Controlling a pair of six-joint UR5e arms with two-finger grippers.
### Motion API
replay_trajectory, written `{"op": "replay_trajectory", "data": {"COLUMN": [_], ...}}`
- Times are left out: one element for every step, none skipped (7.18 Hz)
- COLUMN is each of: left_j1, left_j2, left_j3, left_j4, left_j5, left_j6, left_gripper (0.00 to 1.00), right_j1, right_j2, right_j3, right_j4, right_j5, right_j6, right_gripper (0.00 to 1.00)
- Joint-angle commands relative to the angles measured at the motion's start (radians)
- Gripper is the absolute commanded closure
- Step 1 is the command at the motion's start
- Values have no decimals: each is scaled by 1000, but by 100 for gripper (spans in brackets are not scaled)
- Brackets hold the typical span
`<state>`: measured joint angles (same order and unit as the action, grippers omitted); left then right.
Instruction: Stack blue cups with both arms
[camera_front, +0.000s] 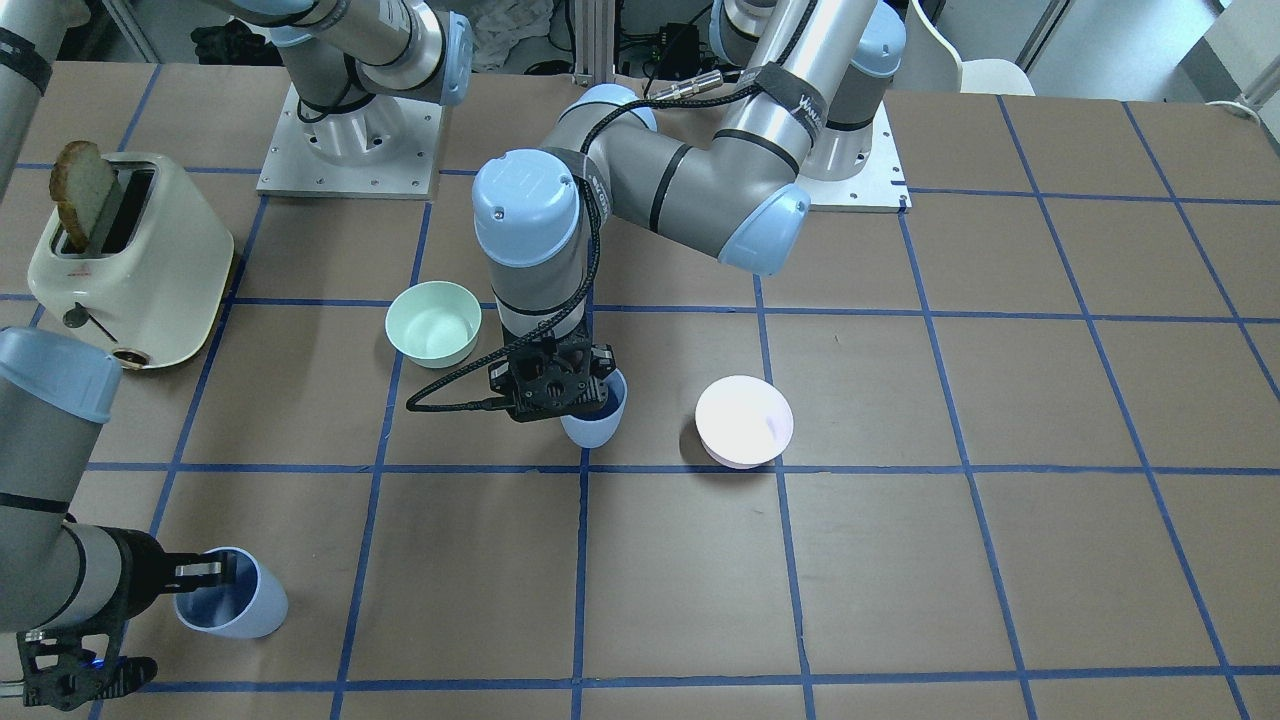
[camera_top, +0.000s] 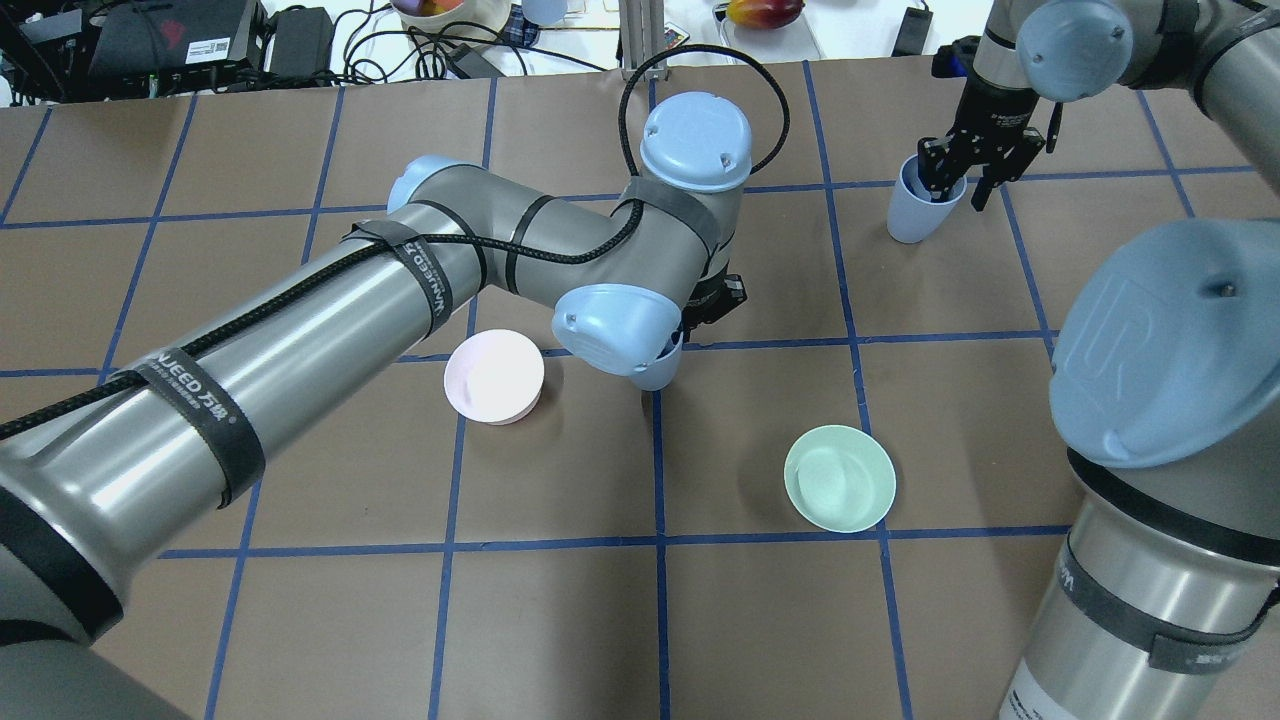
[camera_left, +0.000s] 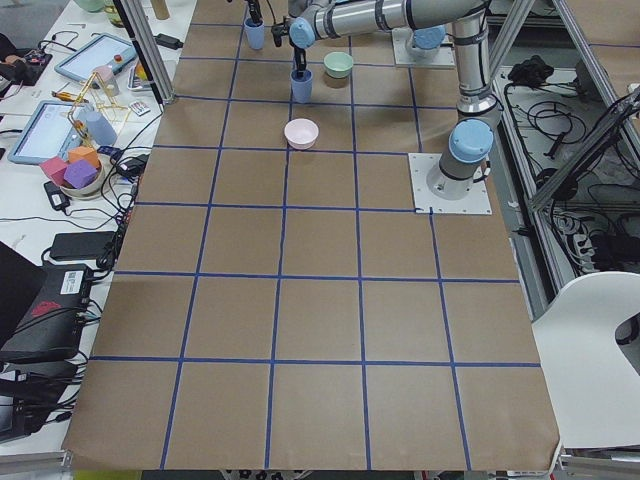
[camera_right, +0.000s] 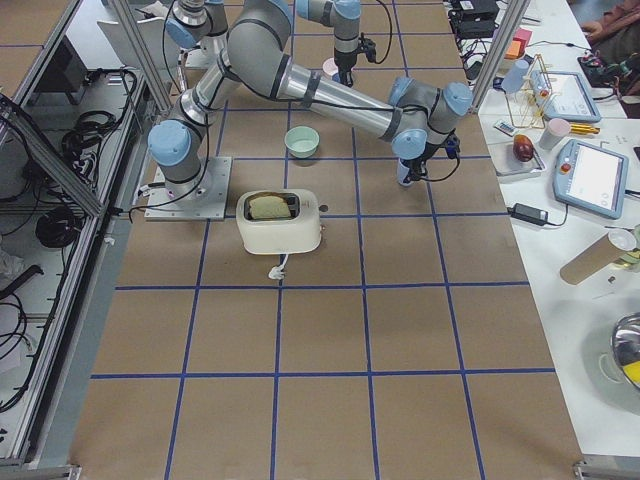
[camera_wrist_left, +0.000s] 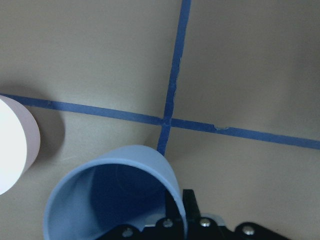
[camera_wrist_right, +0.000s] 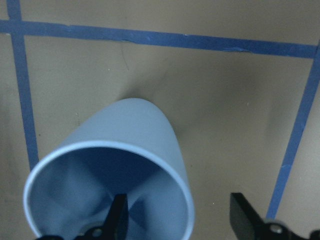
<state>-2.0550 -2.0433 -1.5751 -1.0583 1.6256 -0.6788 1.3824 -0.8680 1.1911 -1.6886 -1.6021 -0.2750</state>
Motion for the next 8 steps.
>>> {"op": "replay_trajectory", "data": {"left_j1": [-5,-7,-7,-7,-4,9,48,100], "left_j2": [-9,0,-8,-9,11,47,92,153], "left_j3": [-37,-67,-78,-77,-62,-31,30,102], "left_j4": [50,52,53,79,92,66,-47,-250], "left_j5": [-3,2,5,-1,-1,5,7,7], "left_j6": [-11,-15,-16,-45,-57,-44,-21,29], "left_gripper": [100,100,53,1,0,0,0,0], "right_j1": [0,0,0,0,3,4,13,29], "right_j2": [-3,-9,-20,-46,-86,-148,-227,-270], "right_j3": [-7,-11,-16,-27,-33,-31,-30,-28], "right_j4": [13,18,32,83,151,227,353,407], "right_j5": [1,1,1,4,23,28,34,56], "right_j6": [3,5,5,3,2,3,3,5], "right_gripper": [100,100,100,100,100,100,100,100]}}
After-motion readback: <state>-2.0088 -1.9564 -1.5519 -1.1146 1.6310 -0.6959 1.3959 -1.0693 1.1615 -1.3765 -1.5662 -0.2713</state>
